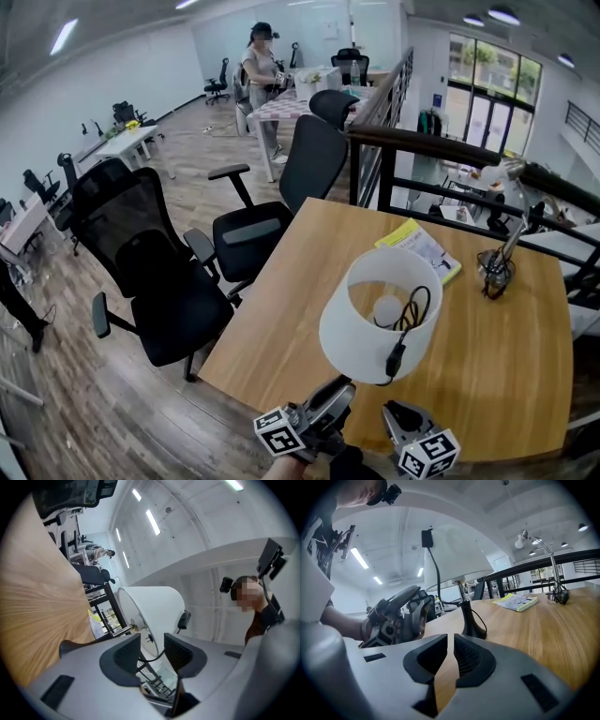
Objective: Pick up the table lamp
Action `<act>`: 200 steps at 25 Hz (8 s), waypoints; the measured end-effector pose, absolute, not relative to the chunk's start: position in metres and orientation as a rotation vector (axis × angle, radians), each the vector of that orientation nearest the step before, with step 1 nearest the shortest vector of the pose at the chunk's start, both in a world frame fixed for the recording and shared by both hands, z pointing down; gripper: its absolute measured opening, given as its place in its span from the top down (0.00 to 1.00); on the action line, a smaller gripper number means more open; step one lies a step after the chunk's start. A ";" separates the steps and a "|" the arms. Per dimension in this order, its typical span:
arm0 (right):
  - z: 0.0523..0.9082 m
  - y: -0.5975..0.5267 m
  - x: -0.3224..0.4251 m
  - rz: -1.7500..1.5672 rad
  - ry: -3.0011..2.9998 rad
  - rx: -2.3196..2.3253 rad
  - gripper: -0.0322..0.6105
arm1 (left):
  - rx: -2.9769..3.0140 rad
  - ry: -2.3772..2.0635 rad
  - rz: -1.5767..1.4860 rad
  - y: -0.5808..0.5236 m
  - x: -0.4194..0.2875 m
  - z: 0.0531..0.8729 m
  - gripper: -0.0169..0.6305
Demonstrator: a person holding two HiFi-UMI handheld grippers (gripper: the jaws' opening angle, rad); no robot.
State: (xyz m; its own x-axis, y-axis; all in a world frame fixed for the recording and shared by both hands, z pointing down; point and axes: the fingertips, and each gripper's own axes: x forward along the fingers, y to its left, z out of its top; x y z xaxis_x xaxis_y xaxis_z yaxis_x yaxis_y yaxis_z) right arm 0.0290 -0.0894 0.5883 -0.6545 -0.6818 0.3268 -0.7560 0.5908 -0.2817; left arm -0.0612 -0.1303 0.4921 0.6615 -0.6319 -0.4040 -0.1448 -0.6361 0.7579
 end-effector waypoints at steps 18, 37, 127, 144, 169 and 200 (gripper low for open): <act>0.603 -0.130 0.034 0.660 -2.604 1.166 0.86 | 2.012 -0.141 -1.267 -0.155 -0.060 0.457 0.84; 0.578 -0.192 0.044 0.606 -2.685 1.262 0.86 | 1.915 -0.135 -1.426 -0.207 -0.072 0.436 0.91; 0.529 -0.307 -0.013 0.488 -2.498 1.335 0.71 | 2.159 0.095 -1.062 -0.271 -0.037 0.353 0.96; 0.495 -0.318 -0.012 0.405 -2.546 1.378 0.71 | 2.338 0.077 -0.987 -0.270 -0.033 0.322 0.96; 0.436 -0.332 0.000 0.280 -2.603 1.498 0.71 | 2.467 0.134 -0.952 -0.264 -0.020 0.270 0.96; 0.375 -0.332 -0.005 0.166 -2.676 1.543 0.71 | 2.590 0.162 -0.965 -0.248 -0.022 0.218 0.96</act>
